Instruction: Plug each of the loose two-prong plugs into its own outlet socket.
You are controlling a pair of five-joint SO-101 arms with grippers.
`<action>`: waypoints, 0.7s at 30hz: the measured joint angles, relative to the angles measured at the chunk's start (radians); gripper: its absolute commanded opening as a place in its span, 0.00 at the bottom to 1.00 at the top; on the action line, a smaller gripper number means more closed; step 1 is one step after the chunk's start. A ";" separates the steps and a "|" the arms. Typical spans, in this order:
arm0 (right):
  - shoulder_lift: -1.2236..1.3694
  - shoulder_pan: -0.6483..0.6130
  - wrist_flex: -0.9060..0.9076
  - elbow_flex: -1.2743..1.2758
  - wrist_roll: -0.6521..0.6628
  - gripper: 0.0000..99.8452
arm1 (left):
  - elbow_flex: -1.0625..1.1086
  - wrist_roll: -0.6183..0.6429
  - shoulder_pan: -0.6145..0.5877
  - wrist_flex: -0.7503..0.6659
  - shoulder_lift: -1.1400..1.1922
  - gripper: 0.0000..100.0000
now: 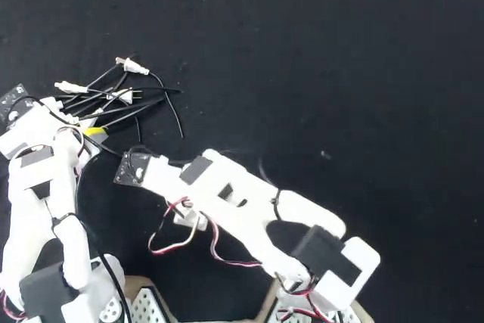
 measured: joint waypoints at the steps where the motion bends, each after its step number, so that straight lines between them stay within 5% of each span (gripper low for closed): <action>1: 0.003 0.018 0.000 -0.003 0.020 0.02 | 0.000 0.000 0.000 0.000 0.000 0.33; 14: -0.071 0.098 0.008 0.078 0.362 0.01 | 0.000 -0.009 0.000 0.000 0.000 0.33; 21: -0.292 0.098 -0.117 0.241 0.299 0.05 | 0.000 -0.041 0.008 0.000 0.000 0.33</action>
